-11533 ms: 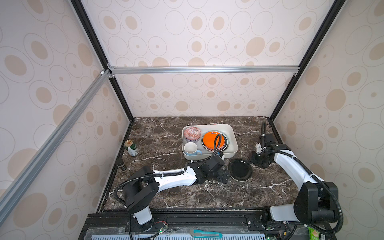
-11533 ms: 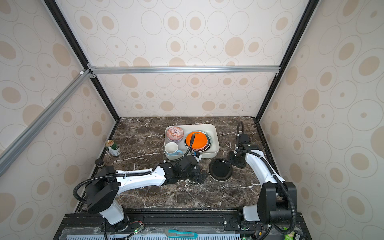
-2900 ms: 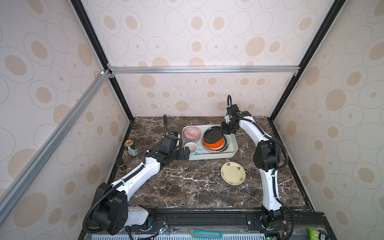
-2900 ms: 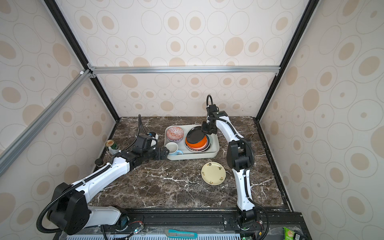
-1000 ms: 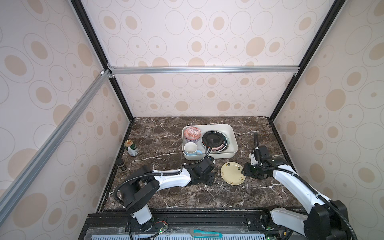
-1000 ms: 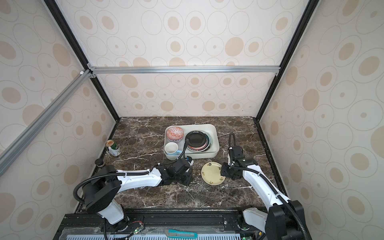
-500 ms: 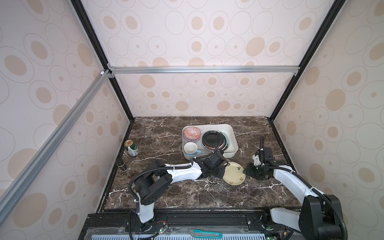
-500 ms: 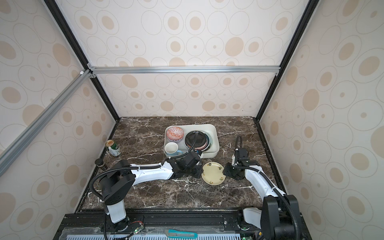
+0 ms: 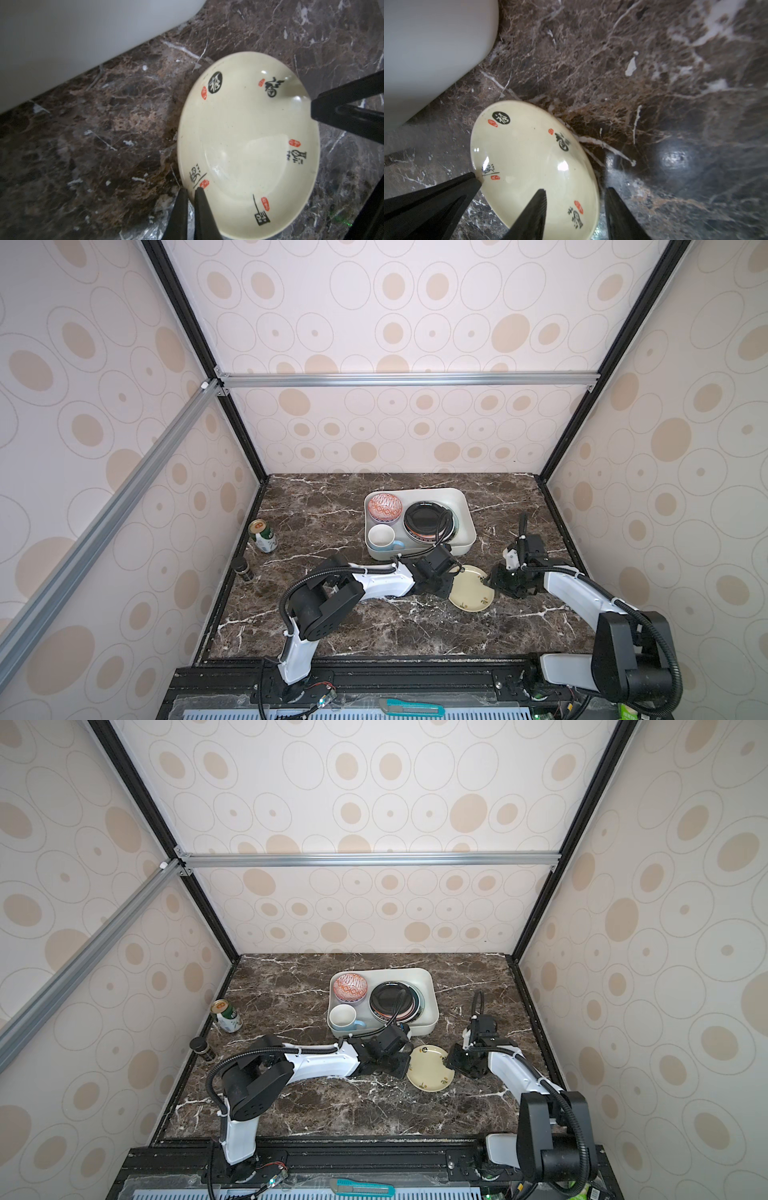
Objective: Place the mixed dishes into the plastic bin
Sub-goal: 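Hold the cream plate with the left gripper and close the right gripper on its rim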
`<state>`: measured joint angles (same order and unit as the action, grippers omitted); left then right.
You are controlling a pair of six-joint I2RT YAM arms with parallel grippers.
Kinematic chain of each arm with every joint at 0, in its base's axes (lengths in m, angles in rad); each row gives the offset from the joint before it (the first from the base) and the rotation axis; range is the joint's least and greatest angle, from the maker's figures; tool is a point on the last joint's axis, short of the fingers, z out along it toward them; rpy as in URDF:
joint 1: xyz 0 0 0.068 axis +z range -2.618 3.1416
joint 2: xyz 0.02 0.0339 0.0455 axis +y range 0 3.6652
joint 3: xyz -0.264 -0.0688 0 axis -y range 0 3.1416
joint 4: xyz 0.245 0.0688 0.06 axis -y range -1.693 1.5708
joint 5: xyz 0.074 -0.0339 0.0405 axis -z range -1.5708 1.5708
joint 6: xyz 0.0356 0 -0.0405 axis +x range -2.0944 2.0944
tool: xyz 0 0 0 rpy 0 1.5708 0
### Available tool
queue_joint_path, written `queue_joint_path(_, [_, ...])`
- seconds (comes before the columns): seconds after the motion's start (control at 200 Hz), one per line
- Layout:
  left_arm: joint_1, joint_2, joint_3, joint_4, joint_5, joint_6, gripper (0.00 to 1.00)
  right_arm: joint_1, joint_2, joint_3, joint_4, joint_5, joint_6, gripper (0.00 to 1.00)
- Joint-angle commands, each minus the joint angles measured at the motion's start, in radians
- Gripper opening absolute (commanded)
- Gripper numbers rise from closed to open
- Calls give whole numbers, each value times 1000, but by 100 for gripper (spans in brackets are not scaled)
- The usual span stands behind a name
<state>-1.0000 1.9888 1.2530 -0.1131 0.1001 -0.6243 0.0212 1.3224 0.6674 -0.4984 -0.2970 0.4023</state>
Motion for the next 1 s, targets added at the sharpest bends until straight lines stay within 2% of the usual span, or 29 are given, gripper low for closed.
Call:
queue_joint_path(0.0, [-8, 40, 37, -23, 13, 24, 9, -4, 22, -5, 14, -16, -11, 48])
queue_joint_path(0.255, [-5, 79, 51, -20, 32, 35, 5, -6, 53, 3, 22, -24, -14, 46])
queue_joint_path(0.415, [-2, 87, 48, -7, 42, 37, 5, -6, 79, 0, 44, -72, -10, 19])
queue_joint_path(0.53, [0, 84, 38, 4, 48, 34, 5, -6, 70, 1, 31, -79, -11, 8])
queue_joint_path(0.625, [0, 70, 30, 2, 43, 32, 7, -6, 47, 7, 5, -71, -13, 4])
queue_joint_path(0.675, [0, 51, 23, -1, 38, 32, 11, -6, 31, 12, -15, -65, -17, 3])
queue_joint_path(0.82, [-1, -45, -10, -17, 2, 35, 45, -6, -35, 32, -78, -55, -23, 3])
queue_joint_path(0.99, [0, -188, -73, -38, -54, 30, 71, -6, -122, 51, -150, -42, -26, 3])
